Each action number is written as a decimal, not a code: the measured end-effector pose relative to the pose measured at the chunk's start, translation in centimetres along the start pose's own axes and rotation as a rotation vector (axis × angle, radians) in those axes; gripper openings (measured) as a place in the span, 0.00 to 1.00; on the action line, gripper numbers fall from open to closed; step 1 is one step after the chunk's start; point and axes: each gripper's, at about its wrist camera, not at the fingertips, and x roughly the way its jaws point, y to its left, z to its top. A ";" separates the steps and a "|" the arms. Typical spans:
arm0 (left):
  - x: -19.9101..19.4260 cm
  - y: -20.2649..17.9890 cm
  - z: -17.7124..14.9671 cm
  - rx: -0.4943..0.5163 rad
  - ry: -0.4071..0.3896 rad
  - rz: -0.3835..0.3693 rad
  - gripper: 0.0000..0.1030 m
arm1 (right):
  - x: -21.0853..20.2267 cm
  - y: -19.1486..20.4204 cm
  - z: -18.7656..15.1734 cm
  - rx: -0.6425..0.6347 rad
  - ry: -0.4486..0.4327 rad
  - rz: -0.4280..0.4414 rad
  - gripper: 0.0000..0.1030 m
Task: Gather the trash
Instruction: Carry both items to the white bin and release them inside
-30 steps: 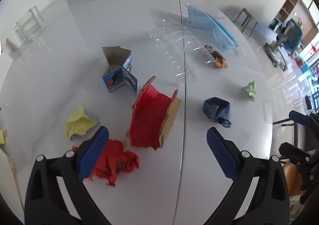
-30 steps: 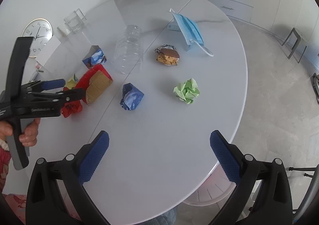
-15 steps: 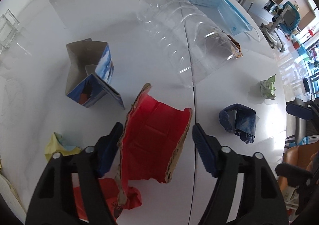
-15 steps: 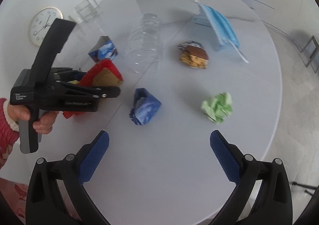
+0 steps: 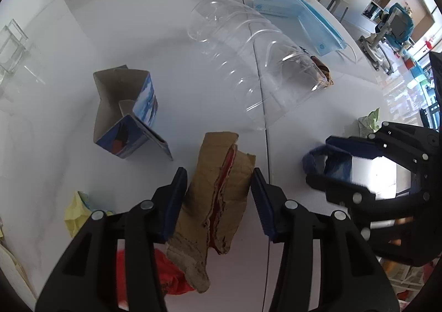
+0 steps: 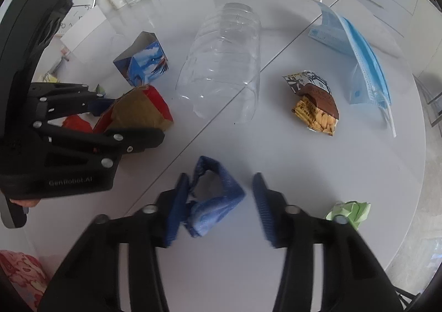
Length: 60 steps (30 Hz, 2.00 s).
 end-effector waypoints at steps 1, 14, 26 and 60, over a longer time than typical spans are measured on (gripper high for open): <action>-0.1 0.0 0.2 0.002 -0.005 0.001 0.45 | 0.0 -0.1 0.0 0.005 -0.001 0.000 0.36; -4.9 -0.4 0.1 -0.055 -0.099 -0.043 0.41 | -6.4 -2.0 -2.9 0.156 -0.102 0.037 0.34; -10.1 -3.0 -2.5 -0.034 -0.196 -0.040 0.36 | -13.2 -3.6 -8.9 0.267 -0.226 -0.012 0.34; -10.6 -26.2 -7.9 0.166 -0.115 -0.225 0.82 | -20.3 -11.9 -25.4 0.461 -0.196 -0.150 0.34</action>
